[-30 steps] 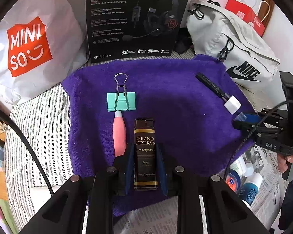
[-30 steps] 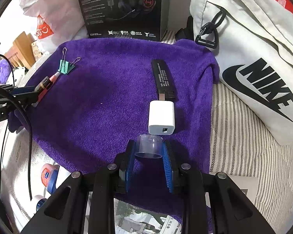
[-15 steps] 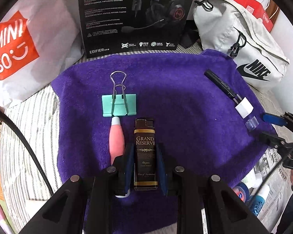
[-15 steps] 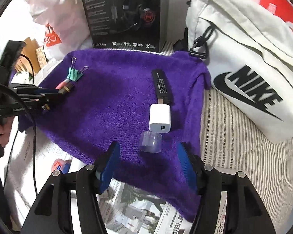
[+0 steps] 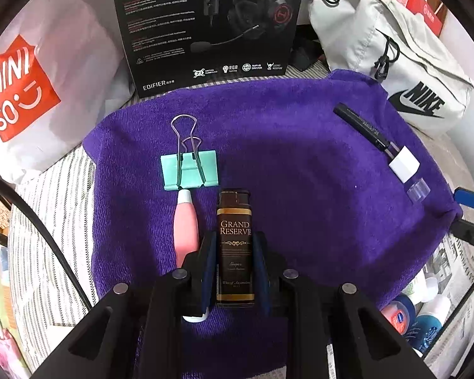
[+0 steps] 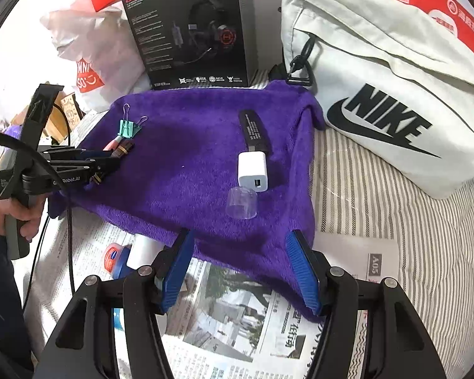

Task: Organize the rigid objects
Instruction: 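Lower the bottle onto the towel and open the left gripper, then move the left gripper to the Vaseline jar and grasp it, then grasp the blue-and-white roll-on bottle with the right gripper while the left holds the jar, then carry the jar and roll-on bottle onto the towel while the right gripper releases the bottle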

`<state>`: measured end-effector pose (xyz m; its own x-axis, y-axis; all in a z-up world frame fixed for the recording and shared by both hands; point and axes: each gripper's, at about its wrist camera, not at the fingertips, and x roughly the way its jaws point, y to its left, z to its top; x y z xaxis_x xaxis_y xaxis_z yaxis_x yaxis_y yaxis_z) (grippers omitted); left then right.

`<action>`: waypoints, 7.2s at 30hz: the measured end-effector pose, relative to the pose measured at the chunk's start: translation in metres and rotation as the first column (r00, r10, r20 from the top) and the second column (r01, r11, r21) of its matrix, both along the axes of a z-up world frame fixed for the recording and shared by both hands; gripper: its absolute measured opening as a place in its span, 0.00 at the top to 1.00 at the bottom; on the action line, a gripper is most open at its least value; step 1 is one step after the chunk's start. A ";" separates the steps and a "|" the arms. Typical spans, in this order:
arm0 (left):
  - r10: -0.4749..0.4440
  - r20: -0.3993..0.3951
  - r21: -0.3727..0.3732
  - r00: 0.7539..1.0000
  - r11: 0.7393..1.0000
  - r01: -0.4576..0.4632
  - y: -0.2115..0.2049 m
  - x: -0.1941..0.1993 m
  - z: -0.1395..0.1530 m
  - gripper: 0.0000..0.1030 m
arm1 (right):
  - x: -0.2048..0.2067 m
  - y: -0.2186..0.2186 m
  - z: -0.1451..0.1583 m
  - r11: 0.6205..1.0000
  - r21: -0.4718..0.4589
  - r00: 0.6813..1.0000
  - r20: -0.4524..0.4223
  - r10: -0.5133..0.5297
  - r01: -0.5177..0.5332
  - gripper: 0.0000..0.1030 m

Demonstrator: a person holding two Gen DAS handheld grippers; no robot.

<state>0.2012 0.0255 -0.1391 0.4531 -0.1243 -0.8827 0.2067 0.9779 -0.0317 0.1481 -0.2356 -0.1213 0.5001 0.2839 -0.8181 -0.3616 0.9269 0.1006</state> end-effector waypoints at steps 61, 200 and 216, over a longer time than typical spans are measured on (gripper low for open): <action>-0.131 -0.023 0.029 0.991 0.991 0.131 -0.081 -0.091 -0.001 0.66 | -0.061 -0.038 -0.014 0.997 0.061 0.998 -0.055 -0.043 0.047 0.41; 0.084 0.046 -0.090 0.995 0.993 -0.080 0.059 -0.069 0.033 0.66 | 0.115 0.096 -0.032 0.982 -0.136 0.991 -0.041 0.128 -0.132 0.23; 0.027 0.042 -0.102 0.999 0.995 -0.023 0.030 -0.056 0.035 0.66 | 0.054 0.052 0.017 0.994 -0.081 0.995 0.057 0.084 -0.079 0.23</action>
